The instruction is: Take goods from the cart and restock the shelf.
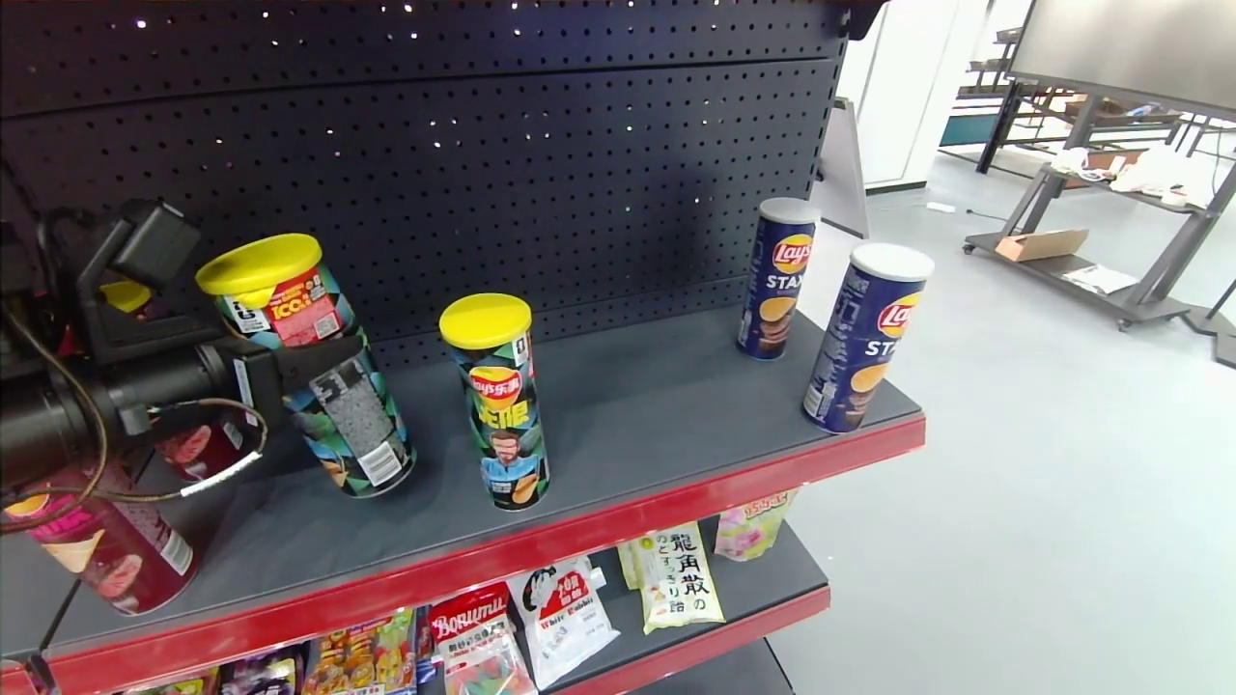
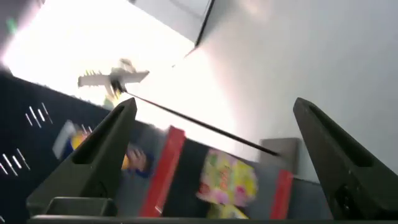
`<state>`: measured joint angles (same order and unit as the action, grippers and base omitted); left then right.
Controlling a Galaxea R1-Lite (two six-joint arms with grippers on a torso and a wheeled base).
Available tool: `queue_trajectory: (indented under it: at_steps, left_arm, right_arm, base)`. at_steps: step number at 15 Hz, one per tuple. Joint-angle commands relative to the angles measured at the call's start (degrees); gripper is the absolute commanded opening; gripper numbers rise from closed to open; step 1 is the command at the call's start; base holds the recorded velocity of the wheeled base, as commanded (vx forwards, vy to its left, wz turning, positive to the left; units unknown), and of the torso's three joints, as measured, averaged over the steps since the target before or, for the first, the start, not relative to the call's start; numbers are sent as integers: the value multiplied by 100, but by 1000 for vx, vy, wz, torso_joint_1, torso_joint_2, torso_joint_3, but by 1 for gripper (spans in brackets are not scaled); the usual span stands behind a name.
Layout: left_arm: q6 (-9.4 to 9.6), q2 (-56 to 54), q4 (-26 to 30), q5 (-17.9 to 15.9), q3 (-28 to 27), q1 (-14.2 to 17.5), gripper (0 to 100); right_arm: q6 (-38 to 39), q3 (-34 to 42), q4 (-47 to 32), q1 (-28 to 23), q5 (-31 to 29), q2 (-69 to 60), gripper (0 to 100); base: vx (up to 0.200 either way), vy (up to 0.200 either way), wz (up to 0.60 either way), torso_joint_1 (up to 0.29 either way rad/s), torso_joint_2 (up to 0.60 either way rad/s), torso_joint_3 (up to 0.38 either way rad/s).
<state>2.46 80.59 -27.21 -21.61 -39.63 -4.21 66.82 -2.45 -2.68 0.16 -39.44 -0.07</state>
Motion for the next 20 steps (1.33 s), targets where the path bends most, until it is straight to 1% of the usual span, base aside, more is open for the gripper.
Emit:
queue_trajectory:
  at_steps: [1,2,3,4,5,6,8,9,10,11,12,13,14,15,16,18,19,20]
  left_arm:
    - [-9,97,-12,-18,-124,43,0]
    - [-35,97,23,-18,-343,131,0]
    - [-27,106,14,-1,-352,157,0]
    - [-9,150,5,26,-361,157,0]
    - [-9,150,5,26,-361,157,0]
    - [35,176,-4,184,-361,148,0]
    - [26,132,-12,351,-247,131,0]
    - [17,88,-12,351,-176,139,0]
    - [26,36,-21,360,-133,139,0]
    - [26,0,-39,351,-115,131,0]
    - [26,-70,-39,351,-106,131,0]
    - [26,-70,-39,351,-106,131,0]
    - [26,-96,-39,351,-80,131,0]
    - [26,-88,-39,342,-97,131,0]
    - [26,-88,-39,333,-80,122,0]
    - [26,-88,-39,333,-80,113,0]
    - [26,-88,-39,324,-89,104,0]
    - [26,-88,-39,324,-89,104,0]
  right_arm:
    - [2995,17,57,2,-1136,7,100]
    - [4973,-10,57,11,-1242,25,100]
    - [4788,17,84,2,-1233,7,100]
    - [4401,52,154,11,-1216,7,100]
    - [4401,52,154,11,-1216,7,100]
    - [4533,60,180,11,-1224,7,100]
    - [4560,60,180,11,-1189,7,100]
    - [4542,60,180,11,-1013,7,100]
    - [4349,34,145,2,-864,7,100]
    - [3883,43,145,11,-802,7,100]
    - [2705,43,163,11,-565,7,100]
    - [1888,52,163,11,-345,7,100]
    - [209,-1,198,11,-20,7,100]
    - [-784,-19,224,11,182,7,100]
    - [-1646,-10,356,11,331,7,100]
    - [-2674,-1,382,11,797,7,100]
    - [-3869,78,374,11,1201,7,100]
    - [-4326,148,426,11,1298,7,100]
  base:
    - [0,0,0,0,0,0]
    - [0,0,0,0,0,0]
    - [0,0,0,0,0,0]
    - [0,0,0,0,0,0]
    - [0,0,0,0,0,0]
    - [0,0,0,0,0,0]
    - [0,0,0,0,0,0]
    - [0,0,0,0,0,0]
    - [0,0,0,0,0,0]
    - [0,0,0,0,0,0]
    - [0,0,0,0,0,0]
    - [0,0,0,0,0,0]
    - [0,0,0,0,0,0]
    - [0,0,0,0,0,0]
    - [0,0,0,0,0,0]
    - [0,0,0,0,0,0]
    - [0,0,0,0,0,0]
    - [0,0,0,0,0,0]
